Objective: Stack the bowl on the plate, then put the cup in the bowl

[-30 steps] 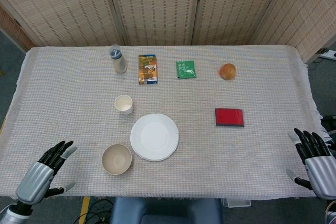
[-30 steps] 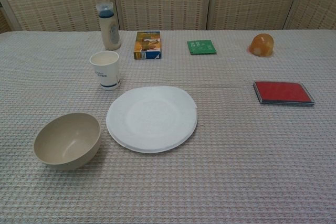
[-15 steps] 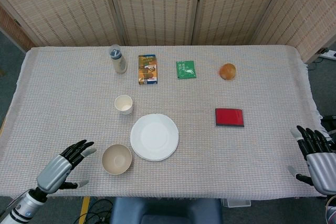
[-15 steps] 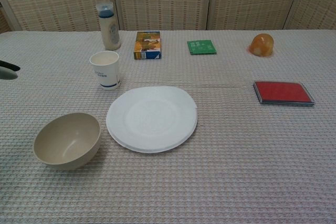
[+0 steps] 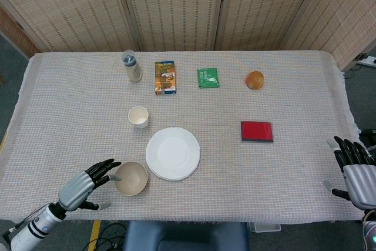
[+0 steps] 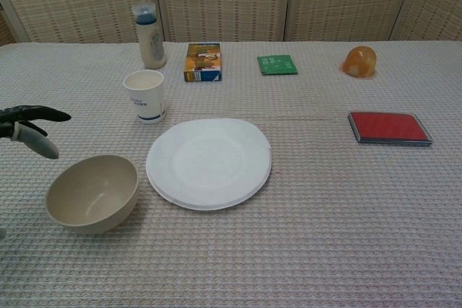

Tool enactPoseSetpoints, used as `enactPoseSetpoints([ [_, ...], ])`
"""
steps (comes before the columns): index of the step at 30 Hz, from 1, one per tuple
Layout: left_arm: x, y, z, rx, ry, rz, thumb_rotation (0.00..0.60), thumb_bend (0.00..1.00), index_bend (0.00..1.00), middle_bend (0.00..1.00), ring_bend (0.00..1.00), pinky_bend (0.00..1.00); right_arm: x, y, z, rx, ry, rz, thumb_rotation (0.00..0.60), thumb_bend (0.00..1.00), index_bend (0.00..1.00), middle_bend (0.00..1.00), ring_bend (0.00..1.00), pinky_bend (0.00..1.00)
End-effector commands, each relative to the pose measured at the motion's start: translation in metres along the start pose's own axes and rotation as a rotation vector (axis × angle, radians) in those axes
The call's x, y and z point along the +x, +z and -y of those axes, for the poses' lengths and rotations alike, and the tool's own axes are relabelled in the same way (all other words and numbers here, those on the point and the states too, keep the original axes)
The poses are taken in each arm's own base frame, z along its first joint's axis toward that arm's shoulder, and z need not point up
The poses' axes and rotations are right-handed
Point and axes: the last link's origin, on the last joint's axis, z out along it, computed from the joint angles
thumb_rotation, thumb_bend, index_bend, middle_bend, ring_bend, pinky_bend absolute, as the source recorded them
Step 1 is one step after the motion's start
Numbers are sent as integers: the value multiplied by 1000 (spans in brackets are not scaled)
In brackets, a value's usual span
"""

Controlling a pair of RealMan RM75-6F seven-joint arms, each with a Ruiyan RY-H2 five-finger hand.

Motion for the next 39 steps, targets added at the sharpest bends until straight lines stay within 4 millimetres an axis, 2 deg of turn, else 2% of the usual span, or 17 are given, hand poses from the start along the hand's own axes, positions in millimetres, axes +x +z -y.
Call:
enactPoseSetpoints([
  [1, -5, 2, -1, -15, -16, -8, 600, 160, 322, 105, 0, 199, 1, -3, 1, -1, 0, -4, 600, 186, 0, 14, 0, 0],
  [10, -14, 6, 13, -4, 119, -14, 600, 160, 347, 104, 0, 199, 1, -1, 0, -2, 4, -4, 600, 186, 0, 14, 0, 0],
  [15, -12, 4, 20, 27, 236, 17, 600, 159, 351, 105, 0, 199, 2, -2, 1, 12, 11, -6, 600, 186, 0, 14, 0, 0],
  [28, -5, 2, 13, 35, 270, 17, 600, 159, 436, 105, 0, 199, 8, -3, -2, 28, 48, -21, 600, 186, 0, 14, 0, 0],
  [33, -9, 5, 11, 32, 245, 9, 600, 159, 439, 105, 0, 199, 27, -10, -15, 58, 197, -24, 600, 186, 0, 14, 0, 0],
  [36, -13, 8, 11, 32, 237, 10, 600, 159, 438, 105, 0, 199, 46, -19, -32, 71, 291, -93, 600, 194, 0, 21, 0, 0],
  [39, -18, 13, 9, 23, 225, 11, 600, 159, 439, 105, 0, 199, 52, -26, -41, 73, 318, -144, 600, 198, 0, 29, 0, 0],
])
